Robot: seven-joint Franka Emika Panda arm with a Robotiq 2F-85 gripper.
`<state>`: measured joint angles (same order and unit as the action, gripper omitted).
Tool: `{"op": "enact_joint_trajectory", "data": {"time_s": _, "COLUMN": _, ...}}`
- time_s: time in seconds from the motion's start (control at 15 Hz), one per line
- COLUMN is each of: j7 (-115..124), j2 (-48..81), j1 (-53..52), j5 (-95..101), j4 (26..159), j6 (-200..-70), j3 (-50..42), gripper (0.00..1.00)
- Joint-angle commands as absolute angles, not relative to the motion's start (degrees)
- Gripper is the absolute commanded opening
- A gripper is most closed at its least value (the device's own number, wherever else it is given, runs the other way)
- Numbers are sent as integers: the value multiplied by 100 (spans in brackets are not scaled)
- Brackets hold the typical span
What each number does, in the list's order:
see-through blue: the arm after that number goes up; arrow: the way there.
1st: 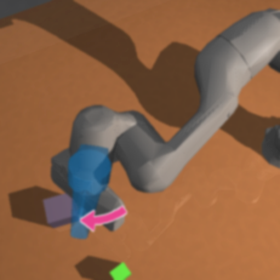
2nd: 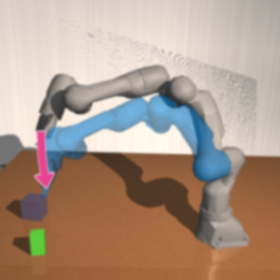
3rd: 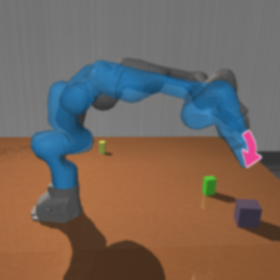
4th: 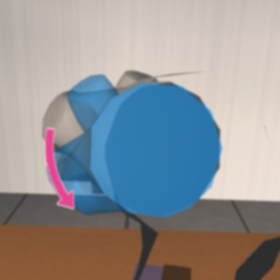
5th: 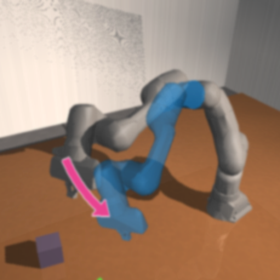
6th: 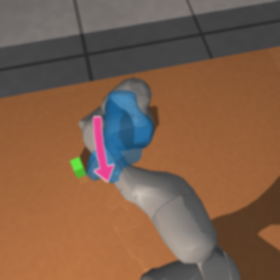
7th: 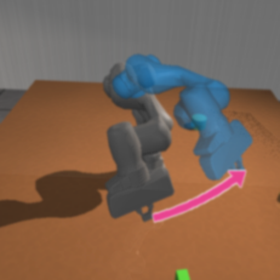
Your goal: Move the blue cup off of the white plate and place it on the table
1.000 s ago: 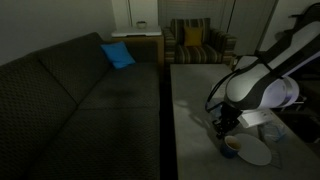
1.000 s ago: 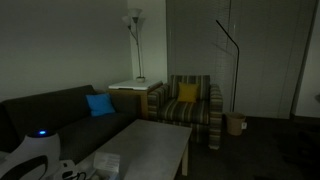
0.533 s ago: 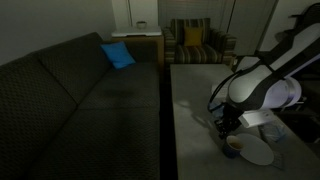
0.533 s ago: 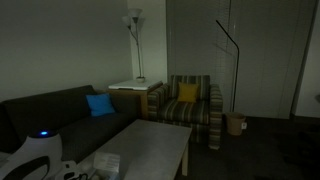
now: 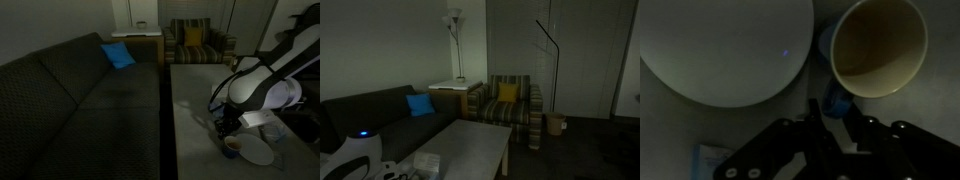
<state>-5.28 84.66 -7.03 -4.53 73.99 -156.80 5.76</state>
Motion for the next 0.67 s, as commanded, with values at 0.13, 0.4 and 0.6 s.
{"op": "enact_joint_trajectory", "data": {"time_s": 0.13, "j7": -425, "j2": 8466, "j1": -684, "j5": -331, "j4": 7386, "j6": -15654, "j3": 558, "gripper": 71}}
{"op": "enact_joint_trajectory", "data": {"time_s": 0.4, "j7": -440, "j2": 8451, "j1": -740, "j5": -286, "j4": 7118, "j6": -15615, "j3": 561, "gripper": 98}}
{"op": "enact_joint_trajectory", "data": {"time_s": 0.6, "j7": -278, "j2": 8440, "j1": -868, "j5": -246, "j4": 6966, "j6": -15533, "j3": 437, "gripper": 100}}
